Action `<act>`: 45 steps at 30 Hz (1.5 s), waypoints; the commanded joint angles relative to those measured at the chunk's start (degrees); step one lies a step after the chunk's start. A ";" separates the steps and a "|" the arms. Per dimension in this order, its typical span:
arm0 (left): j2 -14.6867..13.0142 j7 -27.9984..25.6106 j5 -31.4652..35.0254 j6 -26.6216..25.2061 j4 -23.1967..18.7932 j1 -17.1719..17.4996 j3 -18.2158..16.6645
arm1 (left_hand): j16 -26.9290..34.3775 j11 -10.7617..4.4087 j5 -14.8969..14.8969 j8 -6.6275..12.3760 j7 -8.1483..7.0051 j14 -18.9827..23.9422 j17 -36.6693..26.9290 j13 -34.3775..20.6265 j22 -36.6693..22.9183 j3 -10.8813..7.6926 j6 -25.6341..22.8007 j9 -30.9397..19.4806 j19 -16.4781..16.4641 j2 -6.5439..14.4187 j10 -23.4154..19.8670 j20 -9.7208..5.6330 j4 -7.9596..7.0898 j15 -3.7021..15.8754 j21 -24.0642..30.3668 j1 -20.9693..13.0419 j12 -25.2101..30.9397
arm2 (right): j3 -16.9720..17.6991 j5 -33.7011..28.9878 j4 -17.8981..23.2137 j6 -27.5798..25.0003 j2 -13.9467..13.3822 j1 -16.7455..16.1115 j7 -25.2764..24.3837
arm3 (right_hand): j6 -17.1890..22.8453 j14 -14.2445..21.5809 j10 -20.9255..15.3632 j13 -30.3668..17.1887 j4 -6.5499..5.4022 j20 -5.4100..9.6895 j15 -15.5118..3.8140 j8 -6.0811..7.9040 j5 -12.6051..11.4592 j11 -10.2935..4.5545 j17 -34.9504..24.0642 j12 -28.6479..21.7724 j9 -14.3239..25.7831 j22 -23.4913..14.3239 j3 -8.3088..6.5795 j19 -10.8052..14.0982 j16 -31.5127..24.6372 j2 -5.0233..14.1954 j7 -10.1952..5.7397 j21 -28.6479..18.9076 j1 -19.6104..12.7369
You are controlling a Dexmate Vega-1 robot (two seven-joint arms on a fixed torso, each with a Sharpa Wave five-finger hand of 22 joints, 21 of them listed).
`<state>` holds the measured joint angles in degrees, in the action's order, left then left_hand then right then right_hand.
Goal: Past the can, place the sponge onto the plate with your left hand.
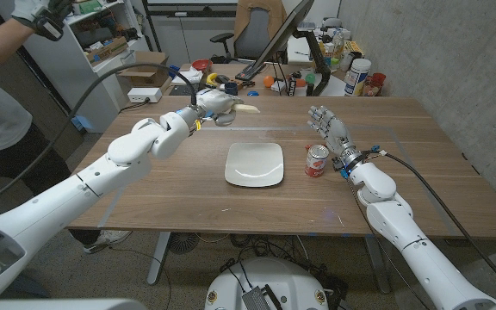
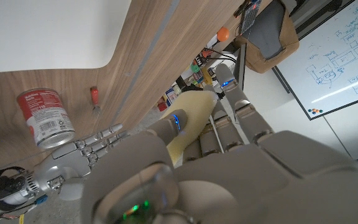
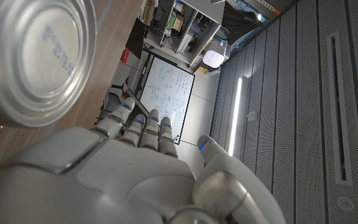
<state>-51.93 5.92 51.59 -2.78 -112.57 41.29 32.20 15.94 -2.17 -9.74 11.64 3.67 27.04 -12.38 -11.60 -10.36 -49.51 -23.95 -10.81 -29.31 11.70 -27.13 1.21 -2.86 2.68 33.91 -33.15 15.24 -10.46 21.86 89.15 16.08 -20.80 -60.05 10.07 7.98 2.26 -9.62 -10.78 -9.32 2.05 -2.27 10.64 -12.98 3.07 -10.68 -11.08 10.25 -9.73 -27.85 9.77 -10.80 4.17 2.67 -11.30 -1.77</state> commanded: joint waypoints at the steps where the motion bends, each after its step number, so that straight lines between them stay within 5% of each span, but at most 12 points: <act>1: 0.30 0.91 0.88 5.75 -0.70 0.71 -0.61 | -0.18 -0.32 0.03 -0.26 -0.45 0.48 -0.14 -0.14 -0.15 0.01 -0.15 -0.07 0.30 -0.15 -0.09 -0.18 -0.52 1.09 0.18 -0.66 -0.16 | -0.31 -0.29 -0.40 0.07 0.10 0.31 -0.19 | 0.54 0.50 -0.38 -0.24 -0.14 3.73 0.31 0.35 -0.43 -0.10 -0.16 -0.32 0.26 -0.28 -0.42 0.58 -0.23 4.72 0.06 -0.25 -0.21; 45: 3.89 16.73 -2.26 13.07 6.97 -5.12 3.81 | -0.74 -0.25 -0.04 -0.46 -0.67 0.37 0.06 -0.21 -0.17 0.61 -0.33 -0.11 0.68 -0.16 -0.13 -0.31 -1.07 1.20 0.24 -1.22 -0.82 | -0.45 -0.16 -4.69 0.52 1.84 2.75 1.71 | 0.59 0.50 -0.33 -0.24 -0.14 3.71 0.34 0.34 -0.42 -0.14 -0.16 -0.26 0.27 -0.28 -0.49 0.61 -0.20 4.72 0.04 -0.24 -0.23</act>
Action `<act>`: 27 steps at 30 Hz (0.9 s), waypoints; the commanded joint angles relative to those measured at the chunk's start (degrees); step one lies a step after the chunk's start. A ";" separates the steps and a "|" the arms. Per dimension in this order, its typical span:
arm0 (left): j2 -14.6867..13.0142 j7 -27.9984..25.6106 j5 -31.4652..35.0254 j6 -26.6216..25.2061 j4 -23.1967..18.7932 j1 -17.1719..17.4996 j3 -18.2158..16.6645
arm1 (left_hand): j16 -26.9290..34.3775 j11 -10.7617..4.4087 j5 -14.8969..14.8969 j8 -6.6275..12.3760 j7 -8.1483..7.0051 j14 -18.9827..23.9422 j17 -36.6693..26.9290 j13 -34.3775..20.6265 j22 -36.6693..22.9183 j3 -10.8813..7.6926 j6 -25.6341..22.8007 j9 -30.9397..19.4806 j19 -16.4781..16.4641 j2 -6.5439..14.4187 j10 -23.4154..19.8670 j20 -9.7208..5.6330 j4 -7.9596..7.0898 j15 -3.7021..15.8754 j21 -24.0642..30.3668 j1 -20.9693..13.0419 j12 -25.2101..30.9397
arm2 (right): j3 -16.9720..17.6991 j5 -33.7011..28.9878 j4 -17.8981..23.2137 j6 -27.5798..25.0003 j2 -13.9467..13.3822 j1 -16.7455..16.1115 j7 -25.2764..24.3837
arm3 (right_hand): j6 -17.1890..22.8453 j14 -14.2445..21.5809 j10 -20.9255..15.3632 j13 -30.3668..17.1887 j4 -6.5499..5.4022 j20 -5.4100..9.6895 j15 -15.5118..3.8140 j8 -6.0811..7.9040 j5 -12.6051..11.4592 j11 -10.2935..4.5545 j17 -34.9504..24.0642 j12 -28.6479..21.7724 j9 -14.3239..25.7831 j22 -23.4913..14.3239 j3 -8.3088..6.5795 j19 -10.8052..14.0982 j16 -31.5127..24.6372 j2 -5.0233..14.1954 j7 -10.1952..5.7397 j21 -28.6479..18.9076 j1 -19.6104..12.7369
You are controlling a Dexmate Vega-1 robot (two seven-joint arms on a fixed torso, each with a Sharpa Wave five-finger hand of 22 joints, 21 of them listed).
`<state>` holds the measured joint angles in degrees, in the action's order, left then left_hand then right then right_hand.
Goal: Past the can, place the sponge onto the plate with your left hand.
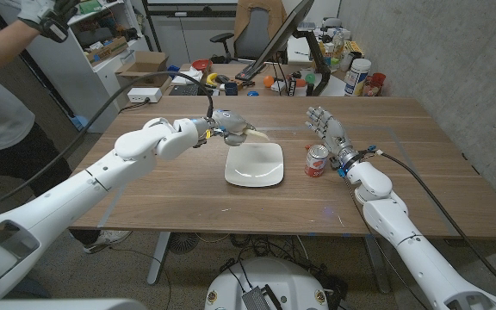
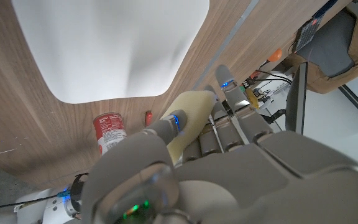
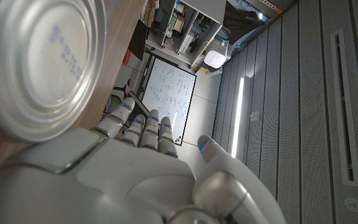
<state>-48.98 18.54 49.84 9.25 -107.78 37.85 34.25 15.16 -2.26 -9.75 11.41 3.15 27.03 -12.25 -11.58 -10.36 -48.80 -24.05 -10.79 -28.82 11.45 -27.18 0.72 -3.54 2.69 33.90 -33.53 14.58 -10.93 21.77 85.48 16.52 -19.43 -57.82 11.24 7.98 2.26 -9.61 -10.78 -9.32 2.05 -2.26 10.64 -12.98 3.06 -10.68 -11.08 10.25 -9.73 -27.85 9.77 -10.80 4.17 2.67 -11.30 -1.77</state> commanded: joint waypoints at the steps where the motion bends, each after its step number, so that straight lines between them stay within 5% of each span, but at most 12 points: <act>1: 1.03 4.00 -0.30 0.94 2.29 -1.65 1.88 | 0.01 -0.50 -0.04 -0.24 -0.17 0.40 -0.04 -0.23 -0.17 -0.12 -0.24 -0.13 0.17 0.07 -0.07 0.16 -0.41 1.21 0.26 -0.85 -0.19 | 0.02 -0.04 -1.08 0.08 0.45 0.58 0.71 | 0.59 0.50 -0.34 -0.24 -0.14 3.74 0.33 0.34 -0.42 -0.13 -0.16 -0.27 0.27 -0.28 -0.49 0.61 -0.20 4.73 0.05 -0.24 -0.23; 27: 4.99 6.80 0.87 3.89 9.96 -5.69 7.96 | -0.21 -0.12 -0.08 -0.32 -0.04 0.55 0.05 -0.26 -0.16 -0.02 -0.23 -0.15 0.19 0.08 -0.31 0.23 -0.75 1.13 0.32 -1.05 -0.37 | 0.36 -0.26 -2.50 -0.07 1.01 1.30 1.34 | 0.59 0.56 -0.34 -0.25 -0.15 3.71 0.35 0.33 -0.42 -0.13 -0.16 -0.26 0.27 -0.28 -0.50 0.62 -0.21 4.71 0.06 -0.23 -0.22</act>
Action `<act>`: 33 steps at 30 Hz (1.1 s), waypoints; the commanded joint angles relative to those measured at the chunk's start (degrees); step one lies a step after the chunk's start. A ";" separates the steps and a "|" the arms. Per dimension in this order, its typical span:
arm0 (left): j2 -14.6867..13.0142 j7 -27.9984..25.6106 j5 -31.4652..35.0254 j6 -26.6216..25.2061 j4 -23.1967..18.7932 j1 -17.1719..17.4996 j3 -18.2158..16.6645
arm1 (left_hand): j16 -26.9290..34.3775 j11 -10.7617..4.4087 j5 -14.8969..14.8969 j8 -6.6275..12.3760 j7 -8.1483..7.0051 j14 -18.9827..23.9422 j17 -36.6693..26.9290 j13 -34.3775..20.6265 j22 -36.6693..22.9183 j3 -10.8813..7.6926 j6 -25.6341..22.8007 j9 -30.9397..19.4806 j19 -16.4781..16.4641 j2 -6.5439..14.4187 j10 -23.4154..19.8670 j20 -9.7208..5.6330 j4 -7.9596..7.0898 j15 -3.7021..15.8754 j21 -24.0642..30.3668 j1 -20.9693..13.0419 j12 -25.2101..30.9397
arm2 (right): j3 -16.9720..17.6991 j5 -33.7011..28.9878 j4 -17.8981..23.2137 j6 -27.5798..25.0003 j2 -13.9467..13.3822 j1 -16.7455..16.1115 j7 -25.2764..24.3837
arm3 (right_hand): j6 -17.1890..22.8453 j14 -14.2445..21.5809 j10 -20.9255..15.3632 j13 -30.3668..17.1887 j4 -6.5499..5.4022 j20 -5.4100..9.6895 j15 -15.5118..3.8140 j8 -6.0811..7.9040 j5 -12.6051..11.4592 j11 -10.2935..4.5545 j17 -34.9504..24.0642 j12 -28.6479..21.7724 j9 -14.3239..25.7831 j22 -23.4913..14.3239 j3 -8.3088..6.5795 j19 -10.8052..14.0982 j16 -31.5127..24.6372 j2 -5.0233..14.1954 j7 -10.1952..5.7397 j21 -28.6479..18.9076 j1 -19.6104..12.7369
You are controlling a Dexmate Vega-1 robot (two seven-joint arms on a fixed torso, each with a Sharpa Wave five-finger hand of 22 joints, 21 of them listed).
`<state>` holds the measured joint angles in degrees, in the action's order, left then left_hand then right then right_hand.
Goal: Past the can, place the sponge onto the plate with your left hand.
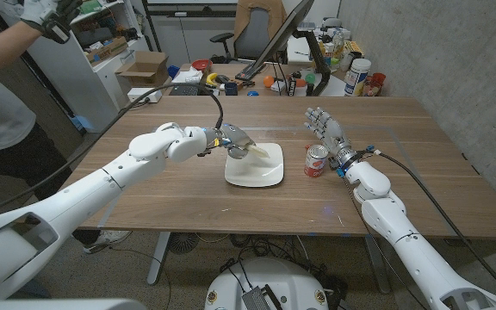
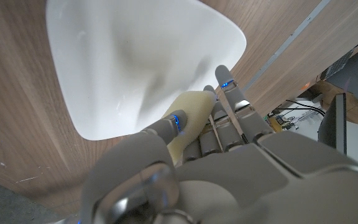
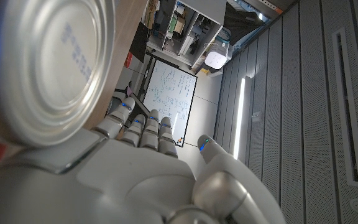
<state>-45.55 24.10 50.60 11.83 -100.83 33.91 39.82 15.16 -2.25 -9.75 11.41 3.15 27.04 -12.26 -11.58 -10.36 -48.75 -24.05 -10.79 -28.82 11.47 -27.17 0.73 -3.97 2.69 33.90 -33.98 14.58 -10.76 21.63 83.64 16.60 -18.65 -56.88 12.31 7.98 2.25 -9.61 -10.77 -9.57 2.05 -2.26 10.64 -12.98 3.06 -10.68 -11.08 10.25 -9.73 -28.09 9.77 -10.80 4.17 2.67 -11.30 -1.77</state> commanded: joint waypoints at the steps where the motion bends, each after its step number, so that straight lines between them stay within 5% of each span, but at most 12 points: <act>1: 1.61 1.35 0.00 1.33 3.12 -1.82 2.46 | -0.24 0.18 -0.08 -0.33 -0.07 0.56 0.06 -0.27 -0.16 -0.06 -0.24 -0.15 0.20 0.08 -0.19 0.21 -0.35 1.12 0.33 -0.62 -0.45 | 0.24 0.04 -0.73 -0.17 0.33 0.39 0.35 | 0.59 0.55 -0.34 -0.25 0.09 3.72 0.33 0.33 -0.41 -0.13 -0.16 -0.26 0.27 -0.28 -0.26 0.62 -0.21 4.71 0.03 -0.23 -0.22; 17: 2.68 1.52 -0.08 1.16 4.86 -3.02 3.66 | -0.46 -0.17 0.18 -0.28 -0.12 0.71 0.14 -0.28 -0.15 1.18 -0.50 -0.16 0.11 -1.26 -0.41 0.26 -1.11 1.13 0.42 0.20 -0.61 | 0.60 0.01 -2.04 0.42 0.62 0.99 0.99 | 0.61 0.55 -0.39 -0.25 0.09 3.61 0.43 0.33 -0.39 0.02 -0.17 -0.27 0.27 -0.28 -0.21 0.67 -0.21 4.60 0.13 -0.25 -0.18; 20: 2.86 2.19 -0.55 0.70 4.85 -3.17 3.64 | -1.04 -0.08 0.07 -0.14 -0.55 1.49 0.83 -0.20 -0.01 5.92 -1.38 -0.15 -0.45 -5.37 -1.18 -0.10 -2.83 1.53 0.38 4.26 -0.78 | 0.73 0.07 -1.99 0.24 0.67 1.00 0.94 | 0.61 0.57 -0.40 -0.25 0.11 3.54 0.45 0.33 -0.37 0.06 -0.17 -0.27 0.27 -0.28 -0.14 0.68 -0.22 4.46 0.17 -0.25 -0.16; 26: 3.02 2.59 -0.31 -0.77 4.38 -3.01 3.68 | -1.67 0.05 -0.95 -0.11 -0.50 2.34 1.24 -0.03 0.15 11.30 -2.51 -0.08 -1.36 -8.86 -1.88 0.35 -5.82 1.61 -0.14 10.44 -1.14 | 0.80 0.01 -2.67 0.68 0.78 1.27 1.36 | 0.62 0.57 -0.43 -0.25 0.16 3.48 0.55 0.33 -0.33 0.12 -0.16 -0.28 0.27 -0.28 0.01 0.72 -0.21 4.16 0.25 -0.26 -0.10; 28: 3.01 3.29 0.26 -1.47 3.99 -3.08 3.90 | -2.14 0.29 -1.66 -0.40 -0.57 2.23 1.29 0.03 0.06 14.50 -2.49 0.03 -1.27 -9.84 -1.96 2.07 -6.99 1.25 -0.79 15.09 -1.46 | 0.94 0.31 -2.52 0.29 0.96 1.19 1.24 | 0.60 0.62 -0.43 -0.25 0.17 3.45 0.52 0.32 -0.32 0.13 -0.16 -0.28 0.27 -0.28 0.04 0.74 -0.22 4.09 0.25 -0.27 -0.09; 33: 3.07 5.64 -1.01 -2.94 3.26 -3.20 3.57 | -3.01 0.91 -4.02 -1.52 -4.58 1.54 1.21 0.03 0.41 21.13 3.11 0.23 1.78 -14.39 -0.80 8.28 -6.46 0.18 -4.78 24.37 -2.42 | 0.97 0.40 -3.29 0.99 1.00 1.50 2.09 | 0.60 0.65 -0.43 -0.25 0.18 3.47 0.63 0.32 -0.31 0.13 -0.16 -0.27 0.27 -0.28 0.11 0.73 -0.23 3.98 0.26 -0.26 -0.06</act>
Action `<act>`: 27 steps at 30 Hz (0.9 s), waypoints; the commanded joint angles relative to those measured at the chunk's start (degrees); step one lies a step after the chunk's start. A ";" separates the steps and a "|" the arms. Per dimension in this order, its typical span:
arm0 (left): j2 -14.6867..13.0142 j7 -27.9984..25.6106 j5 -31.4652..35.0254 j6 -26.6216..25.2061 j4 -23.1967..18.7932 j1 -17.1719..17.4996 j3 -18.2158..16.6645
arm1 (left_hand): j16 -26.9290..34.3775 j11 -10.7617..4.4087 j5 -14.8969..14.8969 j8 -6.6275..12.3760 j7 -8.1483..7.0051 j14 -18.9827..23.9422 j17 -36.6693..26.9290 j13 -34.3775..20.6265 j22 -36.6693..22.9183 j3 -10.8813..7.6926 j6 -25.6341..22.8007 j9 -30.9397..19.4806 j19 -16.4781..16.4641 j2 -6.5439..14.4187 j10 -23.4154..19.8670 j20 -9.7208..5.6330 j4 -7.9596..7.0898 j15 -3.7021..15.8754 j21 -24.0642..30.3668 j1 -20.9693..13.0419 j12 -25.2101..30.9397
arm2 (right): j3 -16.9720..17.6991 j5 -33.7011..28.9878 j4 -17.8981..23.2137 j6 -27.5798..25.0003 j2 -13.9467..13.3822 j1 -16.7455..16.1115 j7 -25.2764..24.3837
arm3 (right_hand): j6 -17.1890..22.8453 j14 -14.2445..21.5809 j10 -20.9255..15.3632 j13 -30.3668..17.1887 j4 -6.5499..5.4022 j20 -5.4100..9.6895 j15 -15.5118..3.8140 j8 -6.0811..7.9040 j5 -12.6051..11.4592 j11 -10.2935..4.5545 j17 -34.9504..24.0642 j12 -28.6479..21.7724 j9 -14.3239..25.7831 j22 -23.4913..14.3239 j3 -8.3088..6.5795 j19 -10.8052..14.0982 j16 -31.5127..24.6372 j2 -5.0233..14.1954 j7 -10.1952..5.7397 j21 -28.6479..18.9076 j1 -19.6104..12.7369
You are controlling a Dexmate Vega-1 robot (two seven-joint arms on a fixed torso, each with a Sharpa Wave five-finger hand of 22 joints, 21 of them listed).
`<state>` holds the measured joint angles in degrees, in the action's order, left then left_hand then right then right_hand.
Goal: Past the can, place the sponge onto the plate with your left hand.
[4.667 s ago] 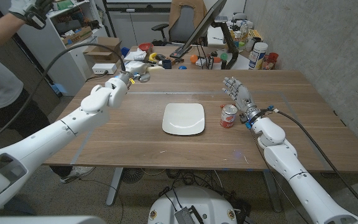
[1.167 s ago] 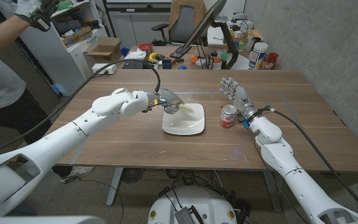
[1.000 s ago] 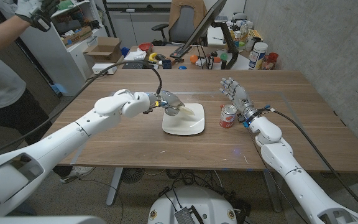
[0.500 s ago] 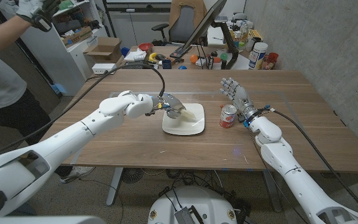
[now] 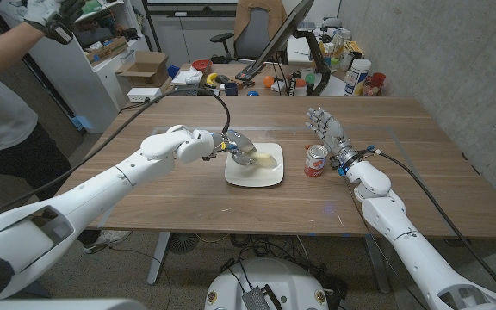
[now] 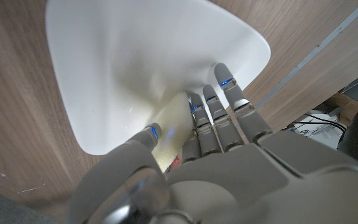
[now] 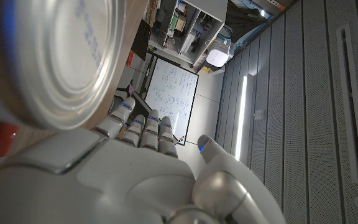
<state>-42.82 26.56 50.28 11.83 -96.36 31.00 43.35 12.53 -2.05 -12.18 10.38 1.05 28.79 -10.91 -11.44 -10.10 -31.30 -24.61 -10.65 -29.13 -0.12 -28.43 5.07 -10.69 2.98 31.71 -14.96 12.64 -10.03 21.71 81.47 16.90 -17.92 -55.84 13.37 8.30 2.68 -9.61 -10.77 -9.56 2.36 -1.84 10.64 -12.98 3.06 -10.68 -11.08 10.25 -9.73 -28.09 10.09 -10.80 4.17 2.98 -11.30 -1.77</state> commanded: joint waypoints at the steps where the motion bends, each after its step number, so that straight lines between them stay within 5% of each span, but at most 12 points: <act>1: 0.20 3.42 -0.56 -2.94 -1.54 -0.48 0.02 | -0.51 0.69 -1.96 -0.52 -2.85 -0.50 -0.18 -0.12 0.10 4.32 4.69 0.11 2.76 -3.16 0.57 4.95 0.34 -0.55 -3.25 6.33 -0.55 | 0.33 0.26 -0.91 0.50 0.26 0.42 0.79 | 0.30 0.24 -0.43 -0.25 0.18 3.16 0.22 0.32 -0.31 0.13 -0.16 -0.27 0.27 -0.28 0.11 0.42 -0.23 3.97 -0.07 -0.26 -0.06; 15: -0.68 6.03 0.43 -3.85 -4.18 -1.44 -0.45 | -2.12 1.50 -3.65 -0.16 -4.75 -7.28 -0.28 -0.26 -0.31 10.29 10.11 0.25 8.89 -6.94 4.90 7.09 1.17 -4.09 -8.59 13.02 -1.55 | 0.51 0.34 -1.03 0.40 0.36 0.80 1.12 | 0.39 0.24 -0.50 -0.25 0.18 3.14 0.15 0.35 -0.30 0.15 -0.16 -0.30 0.27 -0.28 0.17 0.45 -0.22 3.94 -0.05 -0.26 -0.02; 21: -0.91 6.24 0.96 -4.42 -4.95 -1.14 -0.73 | -2.38 1.98 -3.20 -0.23 -5.41 -12.22 -0.07 -0.29 -0.45 9.16 13.29 0.31 11.96 -2.28 9.77 7.18 1.80 -5.59 -11.07 12.58 -1.97 | 0.56 0.26 -0.98 0.53 0.25 0.75 1.29 | 0.40 0.27 -0.53 -0.25 0.18 3.13 0.21 0.35 -0.31 0.12 -0.15 -0.30 0.27 -0.28 0.19 0.47 -0.23 3.95 -0.04 -0.26 -0.01; 27: -1.46 5.49 1.15 -4.88 -6.01 -0.58 -1.60 | -2.47 2.35 -2.51 -0.31 -6.05 -14.62 0.03 -0.30 -0.48 9.45 15.19 0.33 13.14 -2.33 12.15 7.22 2.38 -6.11 -12.17 12.50 -2.03 | 0.49 0.20 -0.87 0.59 0.21 0.72 1.41 | 0.39 0.28 -0.53 -0.25 0.17 3.12 0.18 0.34 -0.31 0.12 -0.15 -0.30 0.27 -0.28 0.20 0.48 -0.23 3.97 -0.08 -0.26 0.00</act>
<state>-43.60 32.12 50.91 7.87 -100.64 29.82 42.79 10.15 0.20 -14.97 9.92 -4.80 15.21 -10.91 -11.61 -10.29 -21.72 -10.13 -10.13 -16.63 -2.76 -17.28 12.28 -8.83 -2.92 20.00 -2.37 10.80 -9.57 21.90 80.52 17.38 -17.67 -55.14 14.50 8.29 2.67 -9.61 -10.78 -9.40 2.35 -1.85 10.64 -12.99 3.06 -10.68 -11.08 10.25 -9.73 -27.92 10.08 -10.80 4.17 2.98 -11.30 -1.77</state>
